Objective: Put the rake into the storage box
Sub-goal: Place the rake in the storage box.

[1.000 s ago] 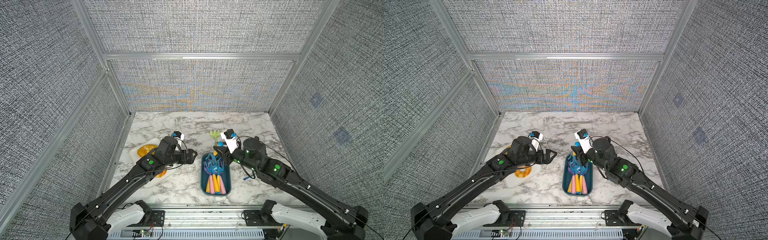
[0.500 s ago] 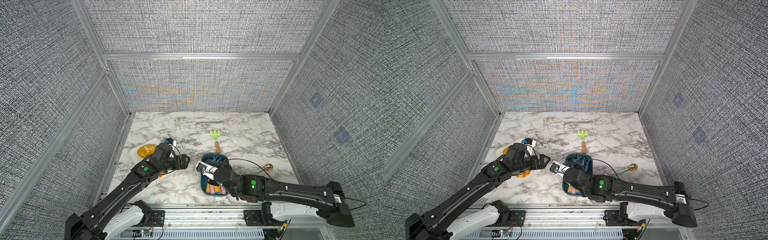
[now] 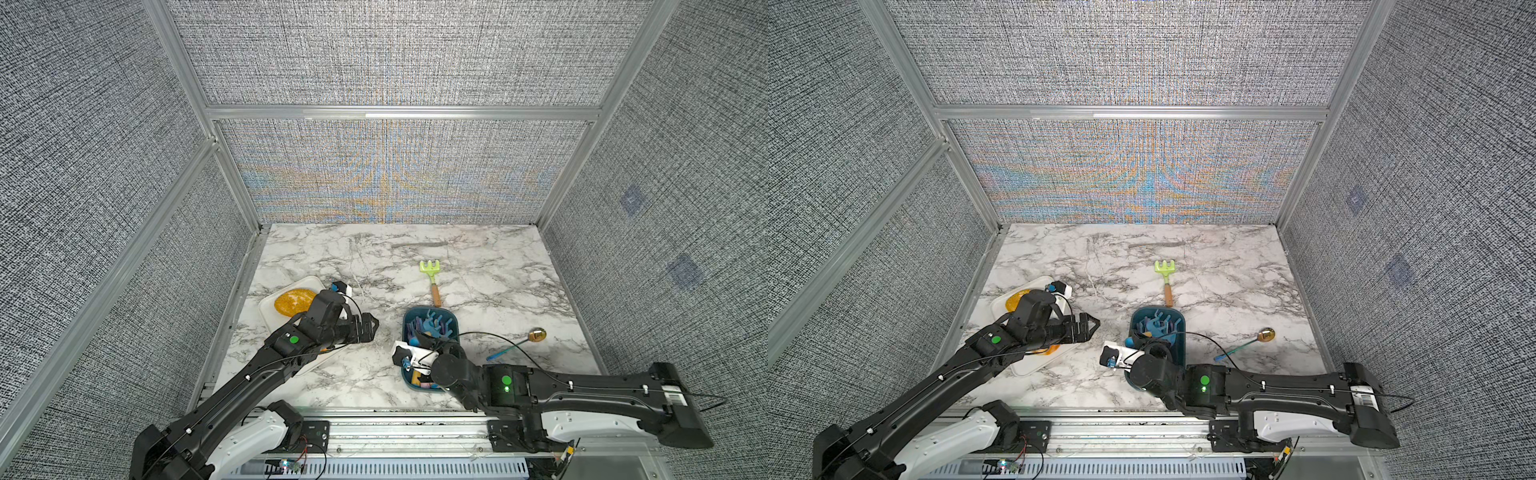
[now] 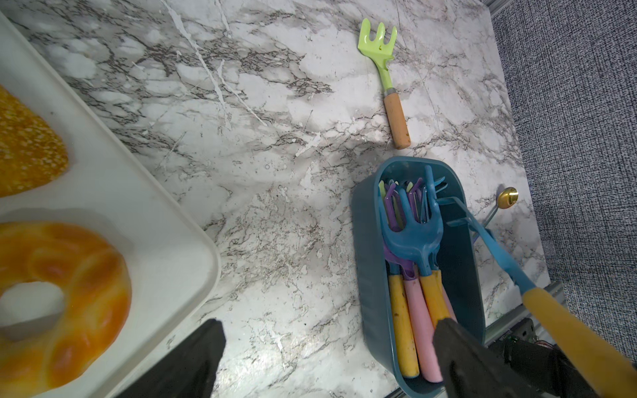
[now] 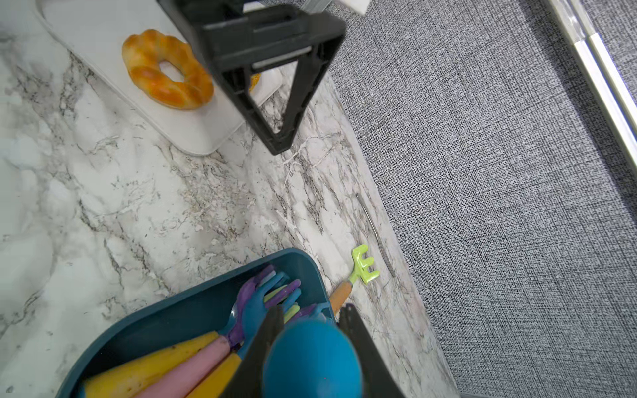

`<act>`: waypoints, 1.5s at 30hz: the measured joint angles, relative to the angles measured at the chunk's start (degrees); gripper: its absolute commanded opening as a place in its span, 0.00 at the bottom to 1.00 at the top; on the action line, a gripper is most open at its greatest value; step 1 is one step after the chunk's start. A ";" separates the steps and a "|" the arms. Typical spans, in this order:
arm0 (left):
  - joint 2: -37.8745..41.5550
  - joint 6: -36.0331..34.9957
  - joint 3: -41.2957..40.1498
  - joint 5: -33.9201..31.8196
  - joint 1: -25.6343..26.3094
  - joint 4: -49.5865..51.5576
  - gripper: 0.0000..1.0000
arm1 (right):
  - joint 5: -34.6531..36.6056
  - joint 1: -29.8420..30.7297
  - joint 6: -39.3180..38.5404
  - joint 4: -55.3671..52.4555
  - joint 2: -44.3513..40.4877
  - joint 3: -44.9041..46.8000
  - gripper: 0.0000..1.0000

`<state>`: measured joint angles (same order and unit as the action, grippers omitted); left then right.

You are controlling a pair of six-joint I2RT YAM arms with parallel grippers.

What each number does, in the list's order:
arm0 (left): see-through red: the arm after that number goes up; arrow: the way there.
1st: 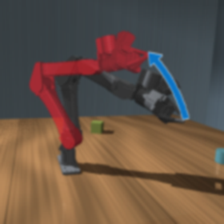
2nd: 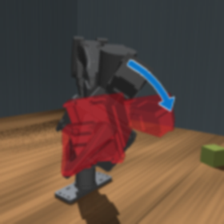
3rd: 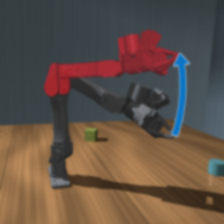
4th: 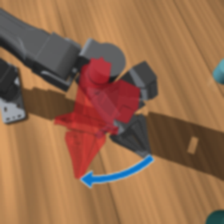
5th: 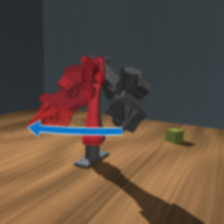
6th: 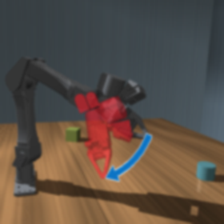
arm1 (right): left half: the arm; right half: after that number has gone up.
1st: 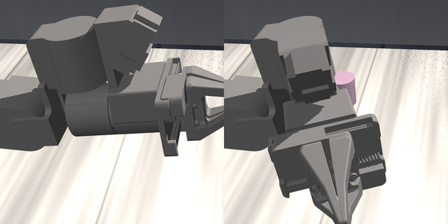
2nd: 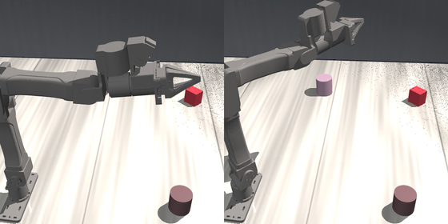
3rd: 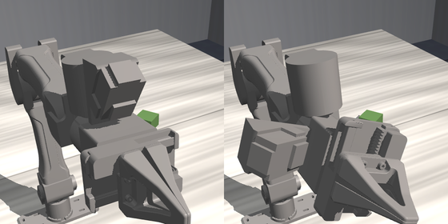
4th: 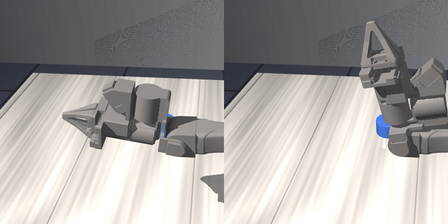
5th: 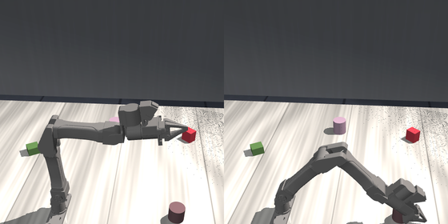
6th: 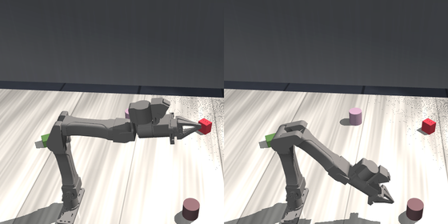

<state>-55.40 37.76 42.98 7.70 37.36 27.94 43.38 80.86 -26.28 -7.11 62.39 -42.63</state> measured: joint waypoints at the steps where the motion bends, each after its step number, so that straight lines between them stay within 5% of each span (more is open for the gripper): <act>1: -0.07 0.00 -0.07 0.02 0.00 -0.07 0.99 | -0.09 0.22 -0.11 0.59 -0.17 0.66 0.00; 6: -0.46 0.42 -0.55 0.24 0.00 -0.48 0.99 | -0.44 0.24 -1.29 2.36 -0.09 2.99 0.00; 14: -2.19 1.49 -0.79 1.31 -0.02 -1.79 0.99 | -0.39 0.28 -1.46 3.02 2.49 4.04 0.48; 25: -3.61 1.73 -0.81 2.82 -0.02 -2.54 0.99 | -0.31 0.66 1.99 0.15 2.32 2.95 0.80; 27: -4.28 1.73 -0.83 3.72 0.00 -2.56 0.98 | -0.39 0.66 3.34 -0.44 0.83 2.67 0.99; 41: -5.33 5.25 -5.84 7.82 5.88 -5.49 0.96 | -6.64 -1.29 14.75 -4.44 -5.97 1.70 0.99; 45: -5.66 6.25 -6.91 7.65 7.26 -5.66 0.88 | -9.14 -4.52 21.68 -6.95 -6.10 0.44 0.96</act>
<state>-61.06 44.01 36.07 15.35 44.62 22.28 34.24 76.34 -4.60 -14.06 56.29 -42.19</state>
